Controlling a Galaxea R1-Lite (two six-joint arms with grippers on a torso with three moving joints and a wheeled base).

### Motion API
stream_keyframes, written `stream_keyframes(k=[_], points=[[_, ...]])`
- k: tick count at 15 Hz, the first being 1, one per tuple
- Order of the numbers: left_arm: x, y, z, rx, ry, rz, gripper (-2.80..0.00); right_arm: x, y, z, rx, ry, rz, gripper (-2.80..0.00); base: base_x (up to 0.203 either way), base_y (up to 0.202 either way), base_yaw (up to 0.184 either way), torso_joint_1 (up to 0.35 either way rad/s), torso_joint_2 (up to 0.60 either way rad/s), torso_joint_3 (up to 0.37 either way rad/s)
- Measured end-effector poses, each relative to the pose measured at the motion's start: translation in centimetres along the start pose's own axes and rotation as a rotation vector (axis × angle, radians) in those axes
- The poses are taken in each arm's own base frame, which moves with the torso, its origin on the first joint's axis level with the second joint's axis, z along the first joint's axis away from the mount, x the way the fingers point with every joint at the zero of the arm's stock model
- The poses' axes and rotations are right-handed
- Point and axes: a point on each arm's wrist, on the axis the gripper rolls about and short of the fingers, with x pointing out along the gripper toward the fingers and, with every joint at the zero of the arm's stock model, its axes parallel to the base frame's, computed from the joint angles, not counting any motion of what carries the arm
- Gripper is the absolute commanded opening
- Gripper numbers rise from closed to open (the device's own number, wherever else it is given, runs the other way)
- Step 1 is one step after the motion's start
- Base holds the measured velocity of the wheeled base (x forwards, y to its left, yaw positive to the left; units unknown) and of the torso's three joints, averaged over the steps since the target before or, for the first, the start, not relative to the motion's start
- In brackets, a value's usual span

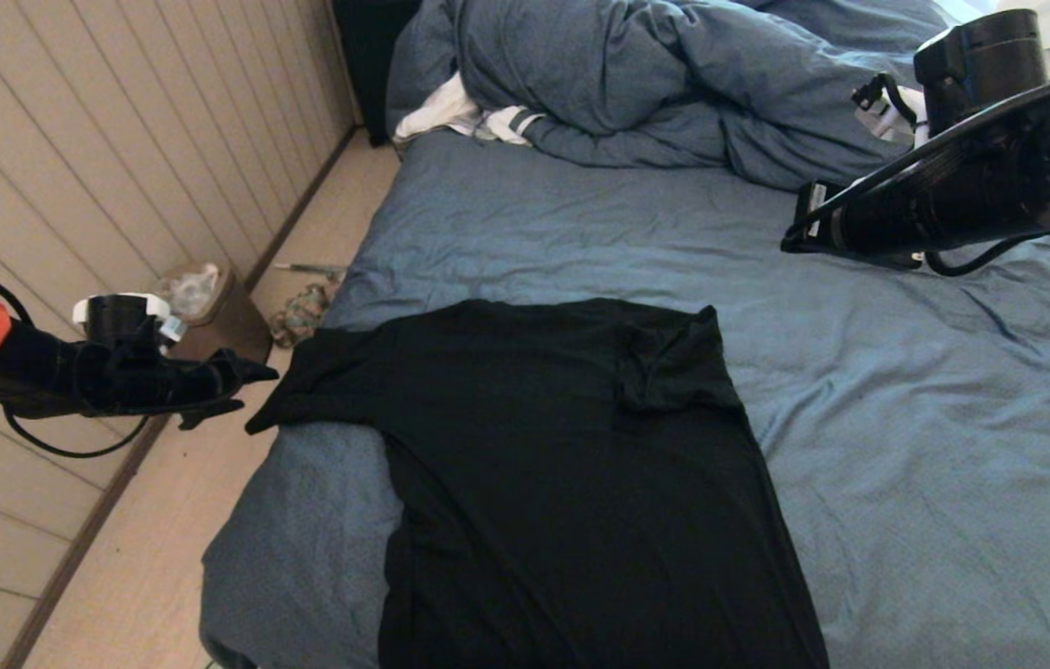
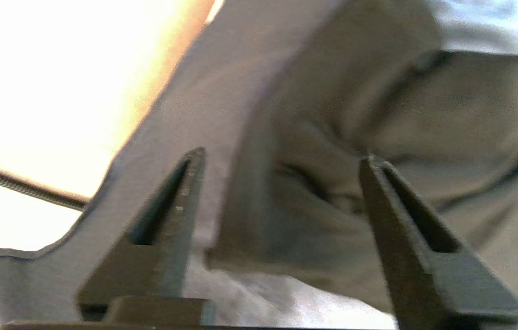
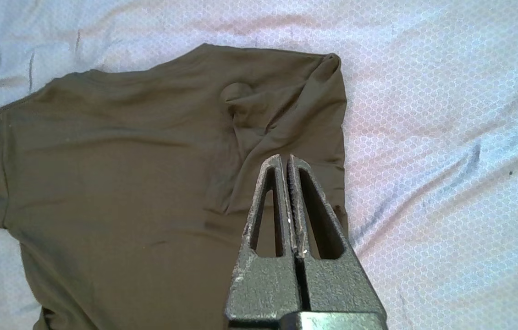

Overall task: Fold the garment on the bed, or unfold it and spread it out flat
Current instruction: Fold the black T-shirt

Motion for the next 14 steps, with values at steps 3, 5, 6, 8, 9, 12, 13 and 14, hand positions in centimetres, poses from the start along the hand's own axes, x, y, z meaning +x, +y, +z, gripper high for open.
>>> stream_keyframes(k=[3, 5, 6, 8, 9, 12, 13, 14], points=[[0.7, 0.5, -0.3, -0.006, 0.014, 0.009, 0.0, 0.5, -0.1, -0.3, 0.0, 0.018, 0.001, -2.8, 0.0, 0.0, 0.0, 0.0, 0.0, 0.0], [1.0, 0.6, -0.6, -0.005, 0.023, 0.012, 0.0, 0.8, -0.1, -0.4, 0.001, 0.021, -0.002, -2.8, 0.0, 0.0, 0.0, 0.0, 0.0, 0.0], [1.2, 0.5, -0.9, -0.002, 0.031, 0.011, 0.0, 0.9, -0.1, -0.4, 0.001, 0.022, -0.002, -2.8, 0.0, 0.0, 0.0, 0.0, 0.0, 0.0], [1.5, 0.1, -1.5, 0.004, 0.047, 0.014, 0.0, 1.0, -0.1, -0.4, 0.001, 0.02, -0.001, -2.8, 0.0, 0.0, 0.0, 0.0, 0.0, 0.0], [1.6, 0.0, -1.7, 0.005, 0.052, 0.014, 0.0, 1.0, -0.1, -0.4, 0.002, 0.019, -0.001, -2.8, 0.0, 0.0, 0.0, 0.0, 0.0, 0.0], [1.8, -0.4, -2.0, 0.006, 0.063, 0.01, -2.8, 1.0, -0.1, -0.2, 0.002, 0.013, 0.002, -2.8, 0.0, 0.0, 0.0, 0.0, 0.0, 0.0], [1.8, -0.4, -2.0, 0.004, 0.064, 0.013, -2.8, 1.0, -0.1, -0.2, 0.002, 0.012, 0.003, -2.8, 0.0, 0.0, 0.0, 0.0, 0.0, 0.0], [1.8, -0.4, -2.1, 0.004, 0.066, 0.013, -2.8, 1.0, -0.1, -0.2, 0.002, 0.011, 0.001, -2.8, 0.0, 0.0, 0.0, 0.0, 0.0, 0.0]])
